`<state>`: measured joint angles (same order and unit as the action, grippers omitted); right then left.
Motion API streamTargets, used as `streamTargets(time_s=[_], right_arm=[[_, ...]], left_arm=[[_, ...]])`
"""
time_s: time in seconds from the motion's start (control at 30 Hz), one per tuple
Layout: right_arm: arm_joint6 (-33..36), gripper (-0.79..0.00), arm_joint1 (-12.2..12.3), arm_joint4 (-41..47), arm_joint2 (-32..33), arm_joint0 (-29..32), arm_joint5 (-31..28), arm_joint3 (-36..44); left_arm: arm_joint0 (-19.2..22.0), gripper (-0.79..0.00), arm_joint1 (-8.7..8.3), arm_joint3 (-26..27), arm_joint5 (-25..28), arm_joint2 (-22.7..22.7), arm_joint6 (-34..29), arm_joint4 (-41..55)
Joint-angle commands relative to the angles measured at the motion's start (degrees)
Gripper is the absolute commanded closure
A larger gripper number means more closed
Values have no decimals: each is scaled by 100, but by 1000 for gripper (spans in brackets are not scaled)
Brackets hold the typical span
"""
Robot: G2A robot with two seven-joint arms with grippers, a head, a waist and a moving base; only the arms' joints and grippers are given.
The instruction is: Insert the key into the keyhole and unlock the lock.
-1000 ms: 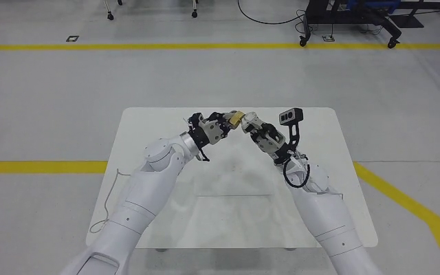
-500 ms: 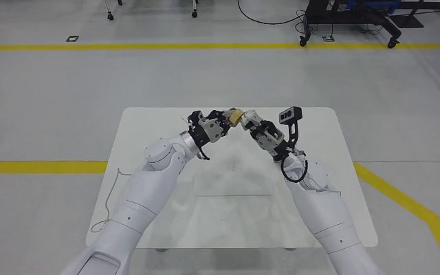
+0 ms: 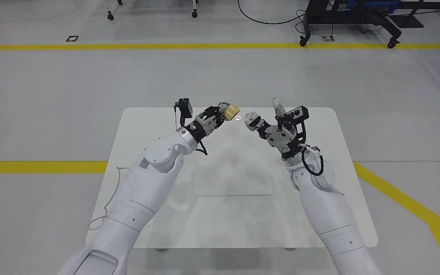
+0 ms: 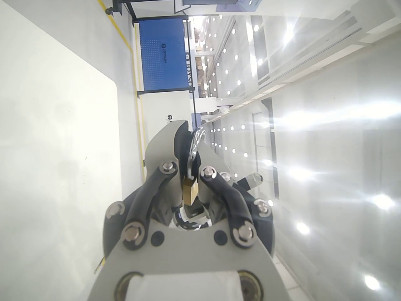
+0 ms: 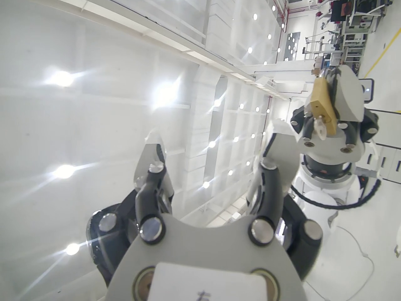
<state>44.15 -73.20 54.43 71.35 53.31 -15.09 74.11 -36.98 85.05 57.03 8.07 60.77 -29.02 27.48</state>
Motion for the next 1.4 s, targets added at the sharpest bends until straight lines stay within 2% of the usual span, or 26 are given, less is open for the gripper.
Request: streamTargets(time_s=[0.0, 0.13, 0.2, 0.37, 0.4, 0.47, 0.5, 0.53, 0.57, 0.67, 0.8, 0.87, 1.1, 1.37], right_arm=[[0, -785, 0, 12, 0, 0, 9, 0], [0, -785, 0, 12, 0, 0, 9, 0], [-286, -785, 32, -762, -46, 41, -4, 46], [-409, -785, 89, -857, 49, 103, 1114, 251], [-395, -742, 97, -823, 61, 103, 1325, 276], [-372, -594, 103, -772, 63, 103, 1625, 292], [-324, -548, 101, -664, 59, 94, 1789, 294], [-293, -536, 97, -557, 66, 86, 1888, 283], [-257, -403, 93, -471, 55, 80, 2002, 268], [-72, -357, 76, -124, 20, 42, 2384, 204], [50, -332, 56, 151, -56, -17, 2816, 69], [62, -286, 43, 277, -75, -57, 2933, -13], [84, -351, 20, 351, -113, -143, 2961, -165], [164, -351, 19, 447, -41, -104, 2873, -195]], left_arm=[[0, 0, 0, 0, 0, 0, 0, -4], [-41, 0, 0, 44, 11, 6, 43, -1], [-149, 0, -15, 208, 142, 44, 227, -174], [-459, 0, -69, 534, 772, 123, 506, -757], [-511, 0, -72, 577, 894, 138, 506, -774], [-584, 0, -68, 616, 1050, 149, 386, -673], [-595, 0, -65, 603, 1078, 165, 334, -601], [-597, 0, -63, 585, 1110, 175, 309, -577], [-594, 0, -61, 565, 1139, 180, 286, -565], [-571, 0, -53, 517, 1212, 187, 258, -587], [-534, 0, -41, 482, 1346, 170, 226, -679], [-513, 0, -28, 468, 1335, 146, 218, -682], [-424, 0, -1, 417, 1360, 99, 48, -721], [-407, 0, 13, 392, 1336, 110, 32, -789]])
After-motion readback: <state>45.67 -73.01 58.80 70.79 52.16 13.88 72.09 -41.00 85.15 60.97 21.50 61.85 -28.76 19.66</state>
